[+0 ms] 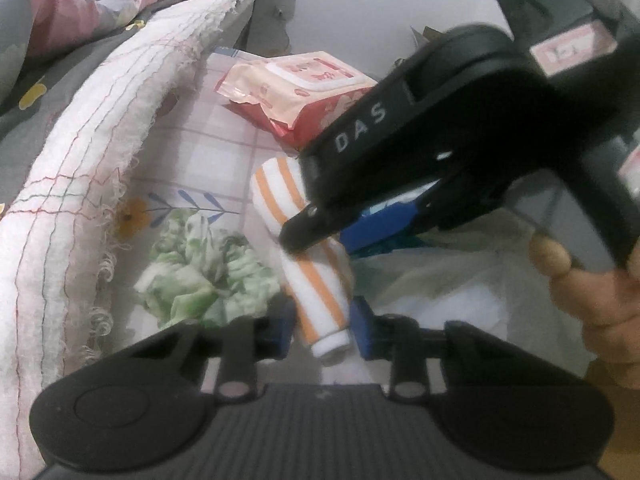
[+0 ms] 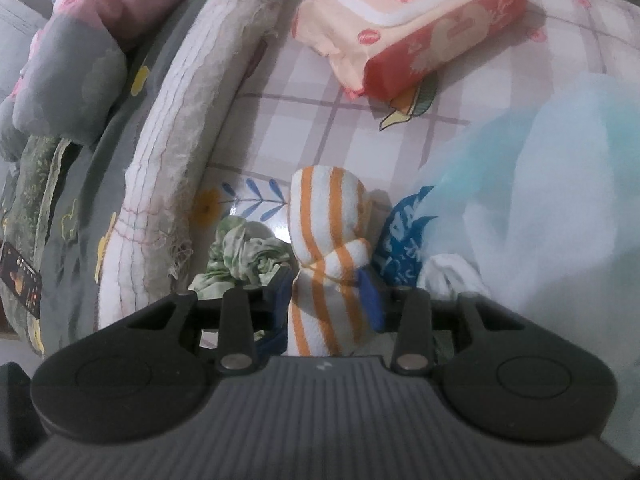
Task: Organize soft objects
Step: 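Close the right gripper on the orange-striped towel roll and lift it, then carry the striped towel roll with the right gripper over the box, then lower the striped towel roll into the box and open the right gripper, then grasp the green scrunchie with the right gripper while the left gripper grasps the gold packet, then carry the green scrunchie with the right gripper while the left gripper lifts the gold packet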
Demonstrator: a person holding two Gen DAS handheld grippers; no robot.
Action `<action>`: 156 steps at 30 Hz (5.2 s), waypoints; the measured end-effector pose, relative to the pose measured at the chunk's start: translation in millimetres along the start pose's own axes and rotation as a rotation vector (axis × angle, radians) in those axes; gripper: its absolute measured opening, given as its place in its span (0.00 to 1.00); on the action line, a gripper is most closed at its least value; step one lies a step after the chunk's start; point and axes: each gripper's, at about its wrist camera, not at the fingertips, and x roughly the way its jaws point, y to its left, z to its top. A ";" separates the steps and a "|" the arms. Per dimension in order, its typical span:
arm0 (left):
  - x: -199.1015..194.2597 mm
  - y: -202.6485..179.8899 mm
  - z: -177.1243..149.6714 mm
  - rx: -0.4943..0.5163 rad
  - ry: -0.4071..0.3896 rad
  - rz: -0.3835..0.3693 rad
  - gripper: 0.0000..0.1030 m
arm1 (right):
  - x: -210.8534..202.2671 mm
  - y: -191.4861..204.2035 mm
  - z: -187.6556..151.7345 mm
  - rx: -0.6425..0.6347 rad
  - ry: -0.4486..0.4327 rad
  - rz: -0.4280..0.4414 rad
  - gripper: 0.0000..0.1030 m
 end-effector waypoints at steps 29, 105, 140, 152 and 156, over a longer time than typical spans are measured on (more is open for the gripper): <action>-152.0 -148.4 -57.4 0.314 -0.241 -0.187 0.26 | -212.3 -67.8 -176.1 0.069 -0.407 0.298 0.29; -38.1 -79.0 -97.6 0.491 -0.079 -0.027 0.78 | -69.5 71.8 -50.1 -0.358 -0.069 0.043 0.66; -66.7 -58.0 -102.0 0.383 -0.066 -0.023 0.51 | -60.2 71.2 -47.8 -0.335 -0.093 0.078 0.22; -122.3 -94.9 -109.7 0.455 -0.171 -0.031 0.52 | -186.2 -1.1 -118.6 -0.159 -0.300 0.160 0.23; -134.4 -116.5 -105.4 0.490 -0.216 -0.083 0.52 | -236.8 -42.1 -156.2 -0.087 -0.390 0.139 0.24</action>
